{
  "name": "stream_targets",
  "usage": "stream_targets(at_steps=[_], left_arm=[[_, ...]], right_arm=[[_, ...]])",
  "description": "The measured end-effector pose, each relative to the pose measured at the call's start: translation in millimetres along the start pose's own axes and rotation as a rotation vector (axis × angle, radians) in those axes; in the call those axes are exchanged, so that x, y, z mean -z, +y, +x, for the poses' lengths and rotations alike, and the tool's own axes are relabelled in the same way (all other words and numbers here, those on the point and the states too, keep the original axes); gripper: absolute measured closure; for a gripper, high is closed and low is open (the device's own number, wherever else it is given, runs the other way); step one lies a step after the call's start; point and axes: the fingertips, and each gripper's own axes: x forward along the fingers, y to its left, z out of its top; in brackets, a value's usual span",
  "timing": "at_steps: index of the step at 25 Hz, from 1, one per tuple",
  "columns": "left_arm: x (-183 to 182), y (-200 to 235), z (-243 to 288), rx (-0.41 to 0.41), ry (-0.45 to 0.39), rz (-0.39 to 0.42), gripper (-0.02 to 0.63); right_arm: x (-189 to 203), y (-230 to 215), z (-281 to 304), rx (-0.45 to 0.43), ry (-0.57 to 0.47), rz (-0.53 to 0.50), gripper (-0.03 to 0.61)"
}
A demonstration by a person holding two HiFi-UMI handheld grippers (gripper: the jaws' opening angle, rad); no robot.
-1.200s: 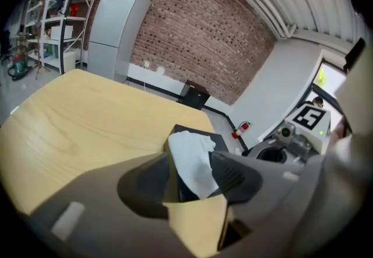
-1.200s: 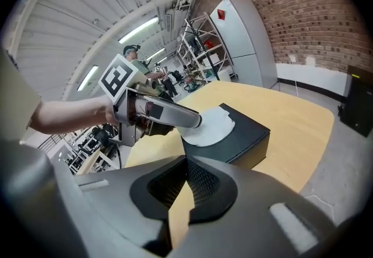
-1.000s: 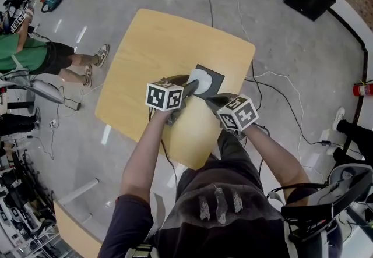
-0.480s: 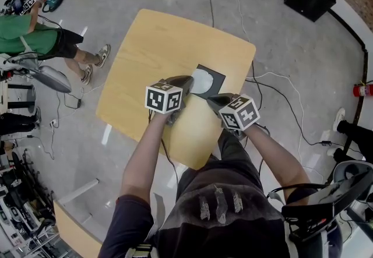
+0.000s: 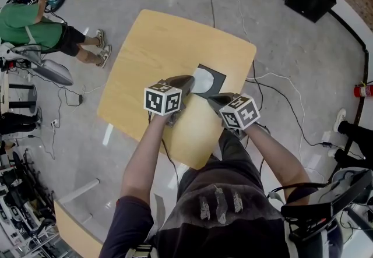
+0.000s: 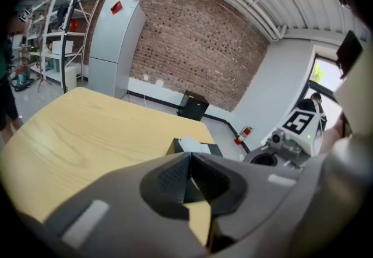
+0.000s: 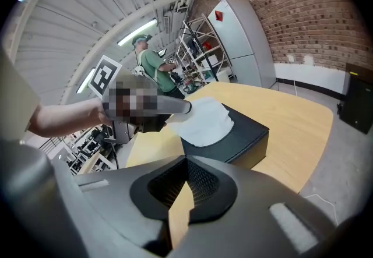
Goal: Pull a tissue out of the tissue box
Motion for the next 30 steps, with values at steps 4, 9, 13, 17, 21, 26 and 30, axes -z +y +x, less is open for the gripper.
stream_targets(at_steps=[4, 9, 13, 17, 21, 26, 30], left_arm=[[-3.3, -4.5, -3.5, 0.009, -0.009, 0.003, 0.605], [-7.5, -6.7, -6.2, 0.011, -0.02, 0.004, 0.606], [-9.5, -8.4, -8.0, 0.014, -0.025, 0.007, 0.606], [-12.6, -10.0, -10.0, 0.016, -0.032, 0.009, 0.606], [-12.6, -11.4, -11.6, 0.01, -0.038, 0.013, 0.606], [-14.7, -14.4, -14.5, 0.011, -0.048, 0.017, 0.606], [-18.3, -14.4, -17.2, 0.01, -0.056, 0.02, 0.606]], right_arm=[[0.0, 0.5, -0.2, -0.001, -0.003, -0.002, 0.581], [-0.7, 0.2, -0.1, 0.001, -0.006, -0.005, 0.581], [-0.4, 0.0, 0.2, -0.001, -0.007, 0.0, 0.581], [-0.7, -0.6, 0.1, 0.0, -0.012, 0.005, 0.581], [1.1, -0.5, 0.0, 0.001, -0.014, 0.003, 0.581], [2.6, -0.4, -1.0, 0.005, -0.016, -0.006, 0.581], [1.5, -0.7, -0.8, 0.003, -0.017, -0.004, 0.581]])
